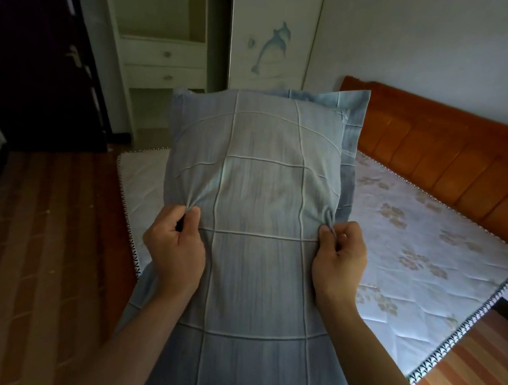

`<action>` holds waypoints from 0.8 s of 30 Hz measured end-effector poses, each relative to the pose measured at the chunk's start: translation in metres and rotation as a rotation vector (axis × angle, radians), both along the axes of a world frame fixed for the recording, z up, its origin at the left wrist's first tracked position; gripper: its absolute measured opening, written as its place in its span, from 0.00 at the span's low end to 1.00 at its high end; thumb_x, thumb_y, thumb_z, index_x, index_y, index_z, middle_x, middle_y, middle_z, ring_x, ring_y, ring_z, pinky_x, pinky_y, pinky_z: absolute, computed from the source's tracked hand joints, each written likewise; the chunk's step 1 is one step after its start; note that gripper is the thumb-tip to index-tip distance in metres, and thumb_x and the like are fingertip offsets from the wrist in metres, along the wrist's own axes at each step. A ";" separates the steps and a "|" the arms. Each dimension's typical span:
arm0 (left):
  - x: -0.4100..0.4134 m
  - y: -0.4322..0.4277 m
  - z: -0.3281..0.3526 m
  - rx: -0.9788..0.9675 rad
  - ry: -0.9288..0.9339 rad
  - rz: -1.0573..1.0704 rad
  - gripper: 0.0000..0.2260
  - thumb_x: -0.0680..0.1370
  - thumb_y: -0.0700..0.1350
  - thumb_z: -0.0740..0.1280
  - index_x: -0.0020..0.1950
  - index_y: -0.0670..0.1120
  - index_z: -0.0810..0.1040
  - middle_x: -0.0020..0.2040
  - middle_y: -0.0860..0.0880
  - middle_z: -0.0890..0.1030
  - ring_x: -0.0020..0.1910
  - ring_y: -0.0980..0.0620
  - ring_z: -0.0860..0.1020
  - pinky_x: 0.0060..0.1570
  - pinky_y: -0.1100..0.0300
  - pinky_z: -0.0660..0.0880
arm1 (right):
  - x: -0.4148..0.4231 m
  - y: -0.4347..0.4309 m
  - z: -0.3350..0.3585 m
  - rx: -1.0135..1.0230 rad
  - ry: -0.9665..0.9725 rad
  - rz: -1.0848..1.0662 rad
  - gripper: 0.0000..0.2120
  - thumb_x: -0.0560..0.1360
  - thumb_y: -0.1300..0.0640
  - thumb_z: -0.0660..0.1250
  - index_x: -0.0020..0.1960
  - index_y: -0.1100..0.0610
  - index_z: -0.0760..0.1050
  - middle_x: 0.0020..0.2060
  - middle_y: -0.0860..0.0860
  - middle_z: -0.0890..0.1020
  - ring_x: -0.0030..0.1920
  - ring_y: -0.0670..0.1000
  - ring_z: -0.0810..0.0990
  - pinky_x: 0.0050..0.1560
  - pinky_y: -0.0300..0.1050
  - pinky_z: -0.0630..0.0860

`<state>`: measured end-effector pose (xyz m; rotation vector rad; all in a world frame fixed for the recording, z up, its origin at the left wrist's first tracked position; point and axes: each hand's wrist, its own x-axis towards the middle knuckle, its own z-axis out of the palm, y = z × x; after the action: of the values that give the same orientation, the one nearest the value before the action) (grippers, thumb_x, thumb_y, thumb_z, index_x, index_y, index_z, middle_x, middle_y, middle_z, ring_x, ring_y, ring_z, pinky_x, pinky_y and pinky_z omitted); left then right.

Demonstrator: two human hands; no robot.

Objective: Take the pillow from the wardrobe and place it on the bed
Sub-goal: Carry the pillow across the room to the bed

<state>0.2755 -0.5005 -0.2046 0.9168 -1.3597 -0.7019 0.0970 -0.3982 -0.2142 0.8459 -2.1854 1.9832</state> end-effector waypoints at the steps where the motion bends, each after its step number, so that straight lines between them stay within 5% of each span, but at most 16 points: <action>1: -0.009 0.007 0.000 0.015 -0.023 0.032 0.16 0.77 0.36 0.66 0.30 0.35 0.70 0.28 0.39 0.69 0.28 0.47 0.66 0.30 0.58 0.63 | -0.012 0.000 -0.003 0.006 -0.011 0.023 0.12 0.77 0.60 0.65 0.38 0.58 0.66 0.29 0.49 0.72 0.31 0.46 0.70 0.36 0.47 0.68; 4: -0.036 0.027 0.000 0.039 -0.110 0.108 0.15 0.79 0.38 0.65 0.33 0.32 0.72 0.31 0.34 0.72 0.31 0.36 0.70 0.31 0.55 0.64 | -0.046 0.000 -0.007 0.017 -0.036 0.092 0.11 0.77 0.61 0.66 0.38 0.58 0.68 0.29 0.47 0.73 0.31 0.42 0.71 0.37 0.47 0.68; 8: -0.061 0.044 0.000 0.076 -0.191 0.193 0.12 0.79 0.39 0.65 0.38 0.33 0.76 0.35 0.36 0.76 0.31 0.50 0.68 0.33 0.69 0.65 | -0.078 -0.003 -0.008 -0.004 -0.021 0.163 0.12 0.77 0.62 0.66 0.37 0.55 0.67 0.28 0.46 0.73 0.32 0.37 0.72 0.33 0.31 0.66; 12: -0.072 0.044 -0.014 0.128 -0.183 0.247 0.08 0.79 0.40 0.66 0.41 0.38 0.78 0.39 0.39 0.78 0.37 0.51 0.72 0.36 0.70 0.66 | -0.093 -0.003 -0.013 -0.001 -0.038 0.217 0.13 0.77 0.63 0.67 0.37 0.54 0.68 0.29 0.46 0.74 0.32 0.38 0.73 0.35 0.30 0.68; 17: -0.065 0.035 -0.038 0.153 -0.153 0.300 0.08 0.78 0.39 0.67 0.39 0.38 0.78 0.36 0.38 0.78 0.36 0.48 0.74 0.39 0.53 0.69 | -0.092 -0.009 -0.027 0.033 -0.044 0.285 0.11 0.77 0.61 0.66 0.38 0.54 0.70 0.30 0.47 0.75 0.33 0.39 0.74 0.36 0.32 0.68; 21: -0.051 0.039 -0.056 0.107 -0.159 0.332 0.10 0.77 0.36 0.67 0.35 0.37 0.76 0.33 0.40 0.76 0.33 0.57 0.70 0.37 0.71 0.66 | -0.080 -0.012 -0.042 0.069 -0.042 0.318 0.10 0.78 0.61 0.66 0.38 0.55 0.70 0.30 0.46 0.75 0.33 0.39 0.73 0.35 0.31 0.68; 24: -0.034 0.039 -0.074 0.090 -0.167 0.344 0.13 0.76 0.35 0.67 0.31 0.39 0.72 0.30 0.43 0.72 0.32 0.56 0.68 0.35 0.70 0.65 | -0.064 -0.016 -0.056 0.096 -0.043 0.339 0.12 0.78 0.62 0.66 0.38 0.53 0.70 0.30 0.46 0.75 0.32 0.39 0.73 0.35 0.30 0.68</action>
<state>0.2412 -0.4620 -0.2783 1.2676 -1.2788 -0.4325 0.0330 -0.4139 -0.2698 1.2748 -2.3056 2.0632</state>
